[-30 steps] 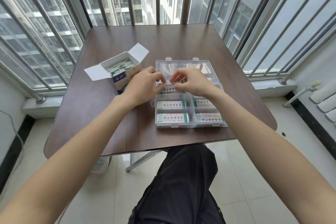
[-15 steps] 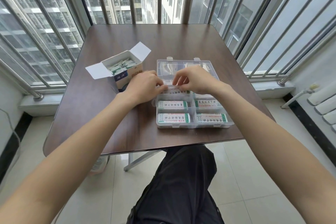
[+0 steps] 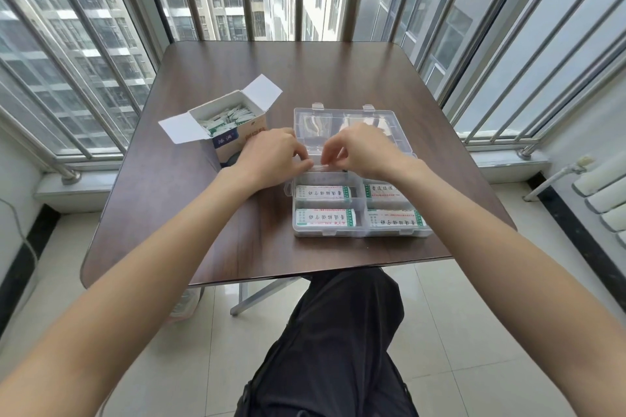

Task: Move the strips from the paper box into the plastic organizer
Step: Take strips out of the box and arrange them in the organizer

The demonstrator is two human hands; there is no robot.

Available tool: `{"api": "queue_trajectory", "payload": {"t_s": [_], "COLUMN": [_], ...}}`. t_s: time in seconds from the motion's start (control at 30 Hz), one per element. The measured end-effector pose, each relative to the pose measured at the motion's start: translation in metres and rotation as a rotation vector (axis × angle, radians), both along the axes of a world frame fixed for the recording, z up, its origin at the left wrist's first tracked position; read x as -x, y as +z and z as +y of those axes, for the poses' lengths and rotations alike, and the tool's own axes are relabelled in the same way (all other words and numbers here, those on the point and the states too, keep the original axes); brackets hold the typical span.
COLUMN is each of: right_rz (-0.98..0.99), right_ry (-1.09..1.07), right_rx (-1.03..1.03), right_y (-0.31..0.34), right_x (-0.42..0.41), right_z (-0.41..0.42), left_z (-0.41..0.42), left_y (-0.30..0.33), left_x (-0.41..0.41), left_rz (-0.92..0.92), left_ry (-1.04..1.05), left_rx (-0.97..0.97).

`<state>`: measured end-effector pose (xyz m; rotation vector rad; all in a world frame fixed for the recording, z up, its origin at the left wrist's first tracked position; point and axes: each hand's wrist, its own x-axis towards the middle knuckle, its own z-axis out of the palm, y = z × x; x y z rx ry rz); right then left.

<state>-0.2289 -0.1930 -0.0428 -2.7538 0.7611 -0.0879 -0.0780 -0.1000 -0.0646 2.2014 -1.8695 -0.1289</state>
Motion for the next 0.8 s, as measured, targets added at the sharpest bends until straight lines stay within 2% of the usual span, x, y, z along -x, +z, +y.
{"api": "queue_trajectory", "payload": {"t_s": [0.2,0.37,0.57,0.67,0.8], "right_rz": [0.158,0.158,0.178,0.235,0.289], "right_ry": [0.011,0.015,0.037,0.053,0.09], "right_rx": [0.147,0.153,0.316,0.316,0.271], "right_y": [-0.002,-0.001,-0.007,-0.005,0.0], "right_x": [-0.003,0.001,-0.002,-0.004,-0.002], "right_z": [0.002,0.003,0.007,0.007,0.006], "left_z": [0.001,0.004,-0.006,-0.006,-0.002], "left_y": [-0.002,-0.001,0.008,0.012,0.012], "left_x": [0.001,0.004,0.007,0.012,0.014], "left_rz": [0.0,-0.002,-0.179,-0.228,-0.195], "left_ry": [-0.016,-0.047,-0.069,-0.071,-0.069], "left_rx": [-0.006,-0.016,-0.093,-0.058,-0.033]}}
